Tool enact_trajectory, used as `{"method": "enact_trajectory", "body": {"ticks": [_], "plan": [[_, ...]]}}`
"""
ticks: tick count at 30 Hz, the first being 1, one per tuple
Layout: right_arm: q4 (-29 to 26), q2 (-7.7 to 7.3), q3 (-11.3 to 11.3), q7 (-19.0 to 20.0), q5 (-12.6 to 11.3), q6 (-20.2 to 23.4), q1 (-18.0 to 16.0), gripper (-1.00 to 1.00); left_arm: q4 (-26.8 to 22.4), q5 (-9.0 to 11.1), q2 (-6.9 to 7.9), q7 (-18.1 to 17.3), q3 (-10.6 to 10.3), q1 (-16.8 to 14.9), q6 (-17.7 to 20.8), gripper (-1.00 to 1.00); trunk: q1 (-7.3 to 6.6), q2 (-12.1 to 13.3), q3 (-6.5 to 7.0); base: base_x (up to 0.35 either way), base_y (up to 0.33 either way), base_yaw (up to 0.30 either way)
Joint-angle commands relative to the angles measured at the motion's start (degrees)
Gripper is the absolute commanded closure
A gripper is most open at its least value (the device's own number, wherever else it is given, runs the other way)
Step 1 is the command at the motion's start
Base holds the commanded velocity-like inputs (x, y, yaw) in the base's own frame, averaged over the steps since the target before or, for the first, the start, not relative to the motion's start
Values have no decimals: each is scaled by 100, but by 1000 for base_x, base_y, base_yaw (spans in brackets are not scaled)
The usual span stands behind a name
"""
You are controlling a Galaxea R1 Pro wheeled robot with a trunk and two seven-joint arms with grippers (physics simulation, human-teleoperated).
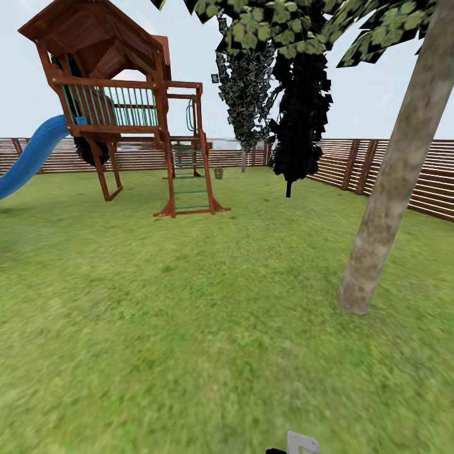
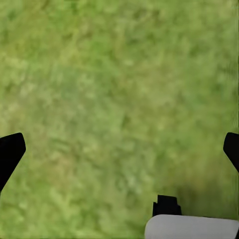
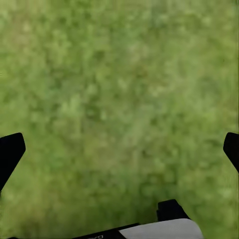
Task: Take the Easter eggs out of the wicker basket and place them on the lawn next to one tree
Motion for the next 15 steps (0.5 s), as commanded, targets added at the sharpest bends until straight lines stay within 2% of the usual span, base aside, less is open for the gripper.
{"method": "enact_trajectory", "body": {"ticks": [1,8,15], "plan": [[-13,2,-5,-19,-28,28,-1,-100,5,-6,2,19,-11,-4,-18,-100,3,-5,-7,202,0,0],[-16,2,-7,-19,-31,28,-1,-100,5,-6,-3,19,-11,-4,-19,-100,3,-5,-7,201,0,-117],[-18,2,-7,-19,-28,28,-1,-100,5,-6,-5,19,-11,-4,-20,-100,3,-5,-7,200,0,-22]]}}
